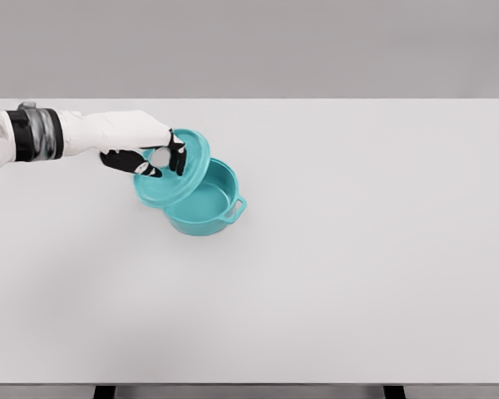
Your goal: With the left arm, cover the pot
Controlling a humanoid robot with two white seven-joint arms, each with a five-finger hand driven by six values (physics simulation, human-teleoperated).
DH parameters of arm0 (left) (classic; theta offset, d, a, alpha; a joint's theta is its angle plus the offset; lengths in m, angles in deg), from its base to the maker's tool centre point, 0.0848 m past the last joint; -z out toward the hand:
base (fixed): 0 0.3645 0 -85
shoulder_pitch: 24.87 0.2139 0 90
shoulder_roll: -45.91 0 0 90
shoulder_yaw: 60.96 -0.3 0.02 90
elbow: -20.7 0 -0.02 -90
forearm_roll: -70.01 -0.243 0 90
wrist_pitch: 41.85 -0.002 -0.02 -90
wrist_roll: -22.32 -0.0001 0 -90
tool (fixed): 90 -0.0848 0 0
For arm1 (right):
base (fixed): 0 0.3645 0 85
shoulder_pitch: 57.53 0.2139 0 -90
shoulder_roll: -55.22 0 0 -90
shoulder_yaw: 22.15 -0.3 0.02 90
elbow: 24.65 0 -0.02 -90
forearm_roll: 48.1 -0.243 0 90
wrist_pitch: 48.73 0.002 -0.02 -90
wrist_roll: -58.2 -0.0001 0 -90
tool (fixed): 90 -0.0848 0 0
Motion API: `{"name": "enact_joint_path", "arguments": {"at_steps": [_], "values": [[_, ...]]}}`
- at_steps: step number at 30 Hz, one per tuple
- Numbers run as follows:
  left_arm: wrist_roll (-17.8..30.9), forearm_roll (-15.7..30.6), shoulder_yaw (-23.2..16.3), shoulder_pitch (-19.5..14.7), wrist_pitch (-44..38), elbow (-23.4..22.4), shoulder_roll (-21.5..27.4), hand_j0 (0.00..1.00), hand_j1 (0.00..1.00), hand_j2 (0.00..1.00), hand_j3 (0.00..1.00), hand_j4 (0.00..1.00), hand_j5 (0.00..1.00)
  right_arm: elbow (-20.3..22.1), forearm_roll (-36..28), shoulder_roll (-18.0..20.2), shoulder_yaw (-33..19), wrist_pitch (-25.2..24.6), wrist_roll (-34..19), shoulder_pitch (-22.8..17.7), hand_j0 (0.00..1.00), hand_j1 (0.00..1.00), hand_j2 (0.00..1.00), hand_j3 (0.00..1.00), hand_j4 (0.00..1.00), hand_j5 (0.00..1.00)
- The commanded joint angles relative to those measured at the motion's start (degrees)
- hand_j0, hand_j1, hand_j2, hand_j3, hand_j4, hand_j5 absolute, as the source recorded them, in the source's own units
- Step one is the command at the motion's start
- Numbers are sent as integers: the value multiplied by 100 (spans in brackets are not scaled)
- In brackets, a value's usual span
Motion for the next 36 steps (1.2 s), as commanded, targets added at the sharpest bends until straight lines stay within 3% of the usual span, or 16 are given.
{"name": "enact_joint_path", "arguments": {"at_steps": [1, 28, 36], "values": [[-2, -67, -1, 0, -19, 1, -106, 44, 44, 44, 44, 44, 44, 0, -2, 1, 1, 1, -2, 0, 100, 100, 100, 100, 100, 100], [-2, -243, -255, 44, -19, -95, -422, 46, 46, 46, 46, 46, 46, 0, -2, 1, 1, 1, -2, 0, 100, 100, 100, 100, 100, 100], [-2, -243, -326, 53, -19, -122, -431, 56, 56, 56, 56, 56, 56, 0, -2, 1, 1, 1, -2, 0, 100, 100, 100, 100, 100, 100]]}}
